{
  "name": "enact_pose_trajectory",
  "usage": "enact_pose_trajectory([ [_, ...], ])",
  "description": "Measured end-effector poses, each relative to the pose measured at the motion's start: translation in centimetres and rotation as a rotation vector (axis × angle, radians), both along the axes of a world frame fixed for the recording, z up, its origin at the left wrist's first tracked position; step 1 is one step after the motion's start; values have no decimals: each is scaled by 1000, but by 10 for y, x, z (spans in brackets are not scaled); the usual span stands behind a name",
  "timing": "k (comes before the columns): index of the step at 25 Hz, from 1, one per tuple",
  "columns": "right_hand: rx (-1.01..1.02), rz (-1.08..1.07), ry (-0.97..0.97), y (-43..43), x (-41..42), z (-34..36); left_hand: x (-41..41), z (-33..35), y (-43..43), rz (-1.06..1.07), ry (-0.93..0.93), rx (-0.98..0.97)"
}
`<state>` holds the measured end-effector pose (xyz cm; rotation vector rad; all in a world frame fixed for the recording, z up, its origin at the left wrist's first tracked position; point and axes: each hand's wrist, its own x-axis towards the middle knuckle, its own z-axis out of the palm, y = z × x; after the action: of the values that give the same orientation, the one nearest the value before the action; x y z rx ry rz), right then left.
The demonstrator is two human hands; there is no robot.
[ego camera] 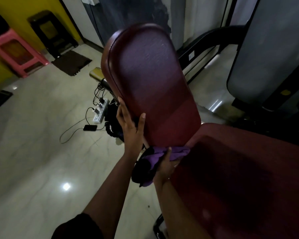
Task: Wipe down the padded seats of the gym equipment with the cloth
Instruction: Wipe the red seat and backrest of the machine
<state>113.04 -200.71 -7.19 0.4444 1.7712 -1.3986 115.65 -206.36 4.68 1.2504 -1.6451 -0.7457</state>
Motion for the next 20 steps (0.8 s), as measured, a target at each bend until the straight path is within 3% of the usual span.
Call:
enact_pose_trajectory([
  [3,29,50,-4,12,6,28,7,1,7,26,-50,97],
  [8,-150,148,-61,4,23,75,32,15,4,-145,-50,136],
  [15,-289,396,254,17,23,123,71,45,12,-333,0,296],
  [20,-223,578,515,33,0,153,107,33,3,-545,-143,326],
])
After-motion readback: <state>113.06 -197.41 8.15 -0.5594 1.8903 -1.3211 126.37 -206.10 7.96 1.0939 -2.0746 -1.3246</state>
